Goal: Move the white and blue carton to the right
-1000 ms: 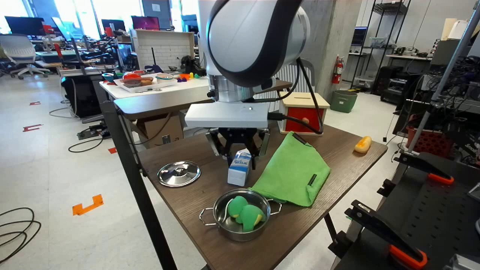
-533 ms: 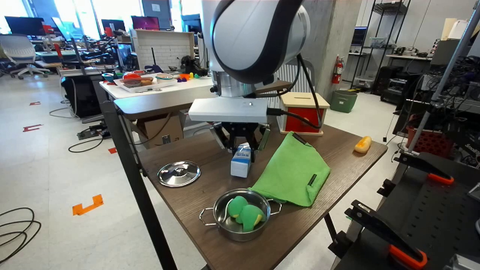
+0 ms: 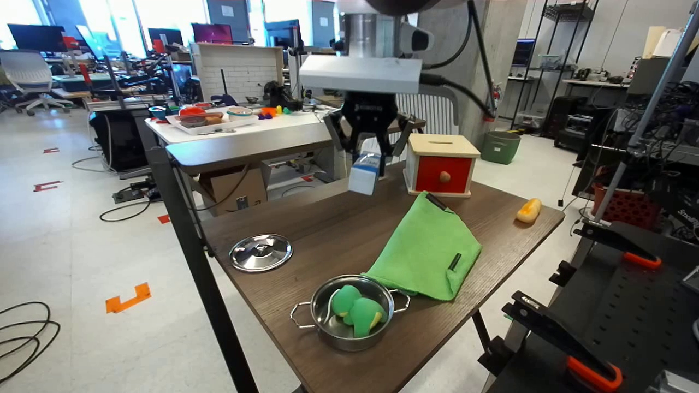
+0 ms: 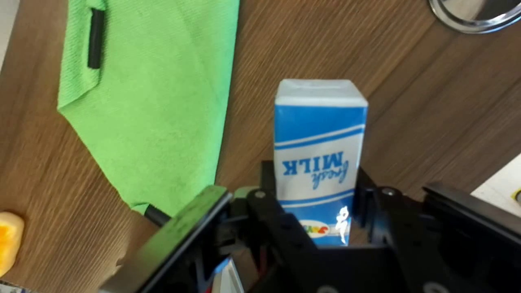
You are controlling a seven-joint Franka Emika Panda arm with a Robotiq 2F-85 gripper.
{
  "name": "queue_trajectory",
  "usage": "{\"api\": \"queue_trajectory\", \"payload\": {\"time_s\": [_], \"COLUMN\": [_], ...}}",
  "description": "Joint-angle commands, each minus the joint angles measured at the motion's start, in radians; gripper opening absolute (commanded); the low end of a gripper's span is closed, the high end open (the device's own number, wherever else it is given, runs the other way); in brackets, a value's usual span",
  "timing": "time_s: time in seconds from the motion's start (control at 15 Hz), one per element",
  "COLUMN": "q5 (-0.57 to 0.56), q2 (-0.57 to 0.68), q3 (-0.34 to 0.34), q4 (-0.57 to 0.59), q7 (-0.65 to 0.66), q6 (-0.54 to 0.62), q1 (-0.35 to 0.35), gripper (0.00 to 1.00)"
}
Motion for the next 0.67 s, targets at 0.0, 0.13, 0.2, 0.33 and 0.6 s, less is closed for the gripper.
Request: {"api": "queue_trajectory", "payload": {"time_s": [0.0,0.13,0.2,0.33,0.6], "q5": [-0.056,-0.071,-0.083,-0.096,-0.139], "q2": [-0.174,-0.225,-0.239,-0.248,-0.2], "q3": [-0.003,-0.004,-0.008,-0.014,-0.045], "q4": [-0.2,-0.271,-0.297,-0.342,-0.386], "q7": [-0.048,-0.075,-0.084,-0.102,-0.103], "q6": [0.074,0.093,0.105,0.136,0.201], "q1": [-0.053,-0.089,-0.107,-0.141,-0.178], "gripper": [0.19,0.19,0.19,0.19,0.19]}}
